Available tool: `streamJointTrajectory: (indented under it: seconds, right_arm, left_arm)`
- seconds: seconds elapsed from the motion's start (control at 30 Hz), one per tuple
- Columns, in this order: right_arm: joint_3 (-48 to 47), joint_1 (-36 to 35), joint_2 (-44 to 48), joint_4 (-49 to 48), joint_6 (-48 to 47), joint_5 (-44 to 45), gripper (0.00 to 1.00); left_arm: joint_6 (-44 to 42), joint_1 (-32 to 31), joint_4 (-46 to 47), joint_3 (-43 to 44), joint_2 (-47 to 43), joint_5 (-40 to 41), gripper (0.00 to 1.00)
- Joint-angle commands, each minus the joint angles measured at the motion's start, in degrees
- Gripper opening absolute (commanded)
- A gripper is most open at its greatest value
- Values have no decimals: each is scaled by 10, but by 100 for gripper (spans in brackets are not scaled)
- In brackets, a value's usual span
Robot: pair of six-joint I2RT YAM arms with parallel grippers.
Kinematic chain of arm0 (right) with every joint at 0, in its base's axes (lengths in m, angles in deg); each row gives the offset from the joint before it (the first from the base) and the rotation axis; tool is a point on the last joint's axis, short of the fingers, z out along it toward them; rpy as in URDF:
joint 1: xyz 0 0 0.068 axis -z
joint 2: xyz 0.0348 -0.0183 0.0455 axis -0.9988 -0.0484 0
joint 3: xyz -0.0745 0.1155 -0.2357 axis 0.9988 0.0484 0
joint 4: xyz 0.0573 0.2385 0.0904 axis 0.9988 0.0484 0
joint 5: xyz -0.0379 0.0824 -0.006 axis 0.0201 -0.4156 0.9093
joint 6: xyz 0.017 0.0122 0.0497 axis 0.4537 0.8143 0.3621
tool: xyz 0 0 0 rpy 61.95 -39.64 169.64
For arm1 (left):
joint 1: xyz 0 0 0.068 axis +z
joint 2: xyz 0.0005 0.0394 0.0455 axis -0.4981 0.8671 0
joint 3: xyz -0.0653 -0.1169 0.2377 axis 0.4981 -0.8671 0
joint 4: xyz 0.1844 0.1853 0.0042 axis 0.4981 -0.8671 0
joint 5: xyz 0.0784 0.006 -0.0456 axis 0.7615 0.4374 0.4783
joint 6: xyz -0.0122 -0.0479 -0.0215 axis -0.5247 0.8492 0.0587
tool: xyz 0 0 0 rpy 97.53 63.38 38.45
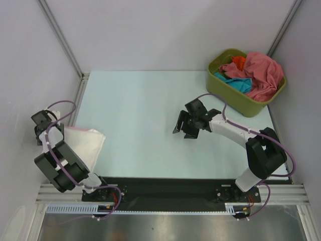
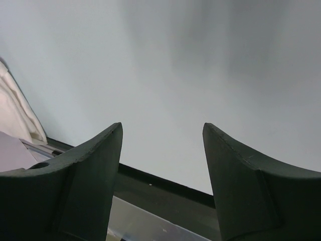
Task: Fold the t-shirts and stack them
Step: Neatly place the folded tshirt to the corner
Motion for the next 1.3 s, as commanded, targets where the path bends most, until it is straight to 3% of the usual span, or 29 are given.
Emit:
streamJointTrajectory:
  seconds: [0.0,0.13,0.23,0.27,0.37,0.73,0.83,0.87,0.93,1.0,1.03,1.07,1.27]
  right_arm:
    - [-20,-1,1,-5,-12,-8,70]
    - [-20,-1,3,-7,-14,-8,70]
    - [-18,-1,7,-11,-15,-8,70]
    - [-17,-1,7,-10,-14,-8,70]
    - [-12,-1,9,-14,-16,-9,70]
    - [-8,10,23,-19,-16,-17,70]
    - [-11,12,28,-14,-19,-14,70]
    - [-11,13,31,-13,-21,-10,70]
    - [-14,15,37,-10,-27,-6,70]
    - [-17,17,46,-5,-39,4,71]
    - [-19,18,50,-4,-44,8,71]
    - [-26,20,52,-1,-51,13,72]
    - [-45,28,81,18,-101,45,72]
  left_arm:
    - [-18,1,36,-12,-33,26,64]
    - [-38,-12,34,-32,-91,-3,60]
    - [-44,-20,6,-32,-114,-85,37]
    - [-44,-20,-1,-28,-107,-93,22]
    - [-39,-20,-8,-25,-60,-87,0]
    - [-28,-17,56,-11,70,-15,0]
    - [-11,-15,52,12,71,-7,12]
    - [0,-15,48,18,69,-11,26]
    - [8,-16,18,43,54,-28,39]
    - [18,-19,-21,67,37,-67,65]
    - [18,-20,-34,74,29,-79,93]
    - [20,-29,-47,82,11,-92,100]
    - [33,-129,-124,116,-70,-144,100]
